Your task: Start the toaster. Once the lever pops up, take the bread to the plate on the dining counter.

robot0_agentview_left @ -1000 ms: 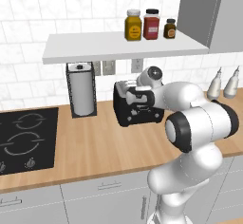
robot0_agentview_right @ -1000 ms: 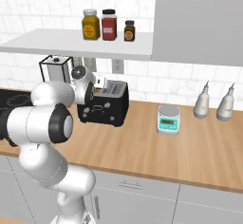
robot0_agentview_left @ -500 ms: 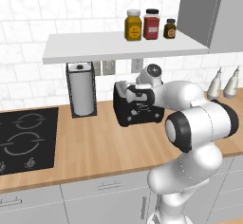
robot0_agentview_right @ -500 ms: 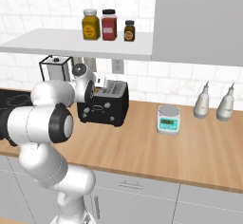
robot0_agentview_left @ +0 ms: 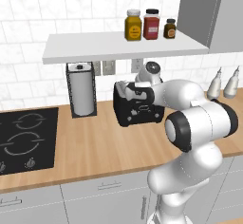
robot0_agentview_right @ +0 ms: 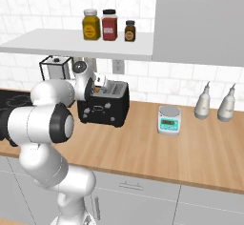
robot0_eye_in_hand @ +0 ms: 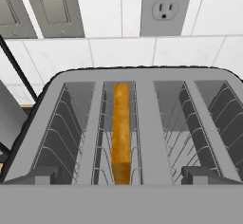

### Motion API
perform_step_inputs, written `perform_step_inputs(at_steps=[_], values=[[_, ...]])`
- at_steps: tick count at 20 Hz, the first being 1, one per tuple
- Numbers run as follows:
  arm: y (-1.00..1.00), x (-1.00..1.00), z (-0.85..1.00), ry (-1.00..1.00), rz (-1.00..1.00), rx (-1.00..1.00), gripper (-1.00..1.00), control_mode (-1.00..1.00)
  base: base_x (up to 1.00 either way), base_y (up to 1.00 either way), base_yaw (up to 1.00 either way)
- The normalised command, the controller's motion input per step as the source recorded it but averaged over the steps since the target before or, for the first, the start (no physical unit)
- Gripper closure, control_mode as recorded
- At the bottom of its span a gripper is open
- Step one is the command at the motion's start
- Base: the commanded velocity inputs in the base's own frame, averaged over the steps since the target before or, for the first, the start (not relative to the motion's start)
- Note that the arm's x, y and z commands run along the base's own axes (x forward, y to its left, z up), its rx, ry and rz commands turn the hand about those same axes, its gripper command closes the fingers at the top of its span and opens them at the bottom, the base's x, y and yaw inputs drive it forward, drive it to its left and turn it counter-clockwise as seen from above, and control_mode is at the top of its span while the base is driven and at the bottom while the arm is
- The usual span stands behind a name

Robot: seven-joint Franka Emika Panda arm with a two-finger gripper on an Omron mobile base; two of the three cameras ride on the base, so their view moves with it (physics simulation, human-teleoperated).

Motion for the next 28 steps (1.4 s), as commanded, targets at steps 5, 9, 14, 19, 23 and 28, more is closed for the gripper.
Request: perform_step_inputs(at_steps=[5, 9, 14, 19, 23, 28], values=[[0.0, 0.0, 0.0, 0.0, 0.0, 0.0, -1.0, -1.0, 0.0, 0.0, 0.0], [0.0, 0.0, 0.0, 0.0, 0.0, 0.0, -1.0, -1.0, 0.0, 0.0, 0.0], [0.0, 0.0, 0.0, 0.0, 0.0, 0.0, -1.0, -1.0, 0.0, 0.0, 0.0], [0.0, 0.0, 0.0, 0.0, 0.0, 0.0, -1.0, -1.0, 0.0, 0.0, 0.0], [0.0, 0.0, 0.0, 0.0, 0.0, 0.0, -1.0, -1.0, 0.0, 0.0, 0.0], [0.0, 0.0, 0.0, 0.0, 0.0, 0.0, -1.0, -1.0, 0.0, 0.0, 0.0]])
